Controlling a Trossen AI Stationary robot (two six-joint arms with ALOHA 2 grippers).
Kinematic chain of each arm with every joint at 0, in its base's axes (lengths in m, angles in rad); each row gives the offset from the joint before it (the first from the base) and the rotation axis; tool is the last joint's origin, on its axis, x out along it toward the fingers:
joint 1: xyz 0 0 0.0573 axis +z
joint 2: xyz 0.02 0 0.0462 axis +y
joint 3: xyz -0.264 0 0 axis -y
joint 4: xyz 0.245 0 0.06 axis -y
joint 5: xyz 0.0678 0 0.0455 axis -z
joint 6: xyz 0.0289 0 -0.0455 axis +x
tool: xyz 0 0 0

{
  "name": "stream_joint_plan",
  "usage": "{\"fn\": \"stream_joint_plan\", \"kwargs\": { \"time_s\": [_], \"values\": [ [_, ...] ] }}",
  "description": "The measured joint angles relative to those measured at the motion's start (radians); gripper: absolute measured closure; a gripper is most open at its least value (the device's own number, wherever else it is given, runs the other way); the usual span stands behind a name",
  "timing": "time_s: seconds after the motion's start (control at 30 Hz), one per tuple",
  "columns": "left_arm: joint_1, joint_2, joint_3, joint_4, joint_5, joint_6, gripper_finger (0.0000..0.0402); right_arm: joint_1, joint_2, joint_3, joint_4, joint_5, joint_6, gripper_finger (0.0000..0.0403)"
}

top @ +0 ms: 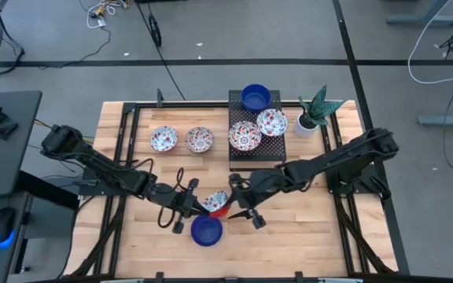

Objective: Pick & Place Mini bowls
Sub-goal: Stack the bottom red and white bowl on top of the red and white bowl on the shelf

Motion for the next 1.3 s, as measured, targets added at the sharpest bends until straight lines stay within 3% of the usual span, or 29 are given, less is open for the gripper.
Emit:
{"fn": "stream_joint_plan", "kwargs": {
  "time_s": [0.53, 0.97, 1.3],
  "values": [
    [0.001, 0.000, 0.000, 0.000, -0.024, 0.021, 0.0393, -0.035, 0.044, 0.009, -0.026, -0.001, 0.034, 0.0269],
    [0.009, 0.000, 0.000, 0.015, -0.061, 0.033, 0.0389, -0.028, 0.044, 0.009, -0.092, -0.009, -0.031, 0.0391],
    [0.012, -0.003, 0.000, 0.044, -0.134, 0.019, 0.0342, 0.022, 0.044, 0.005, -0.222, 0.112, -0.040, 0.0401]
  ]
}}
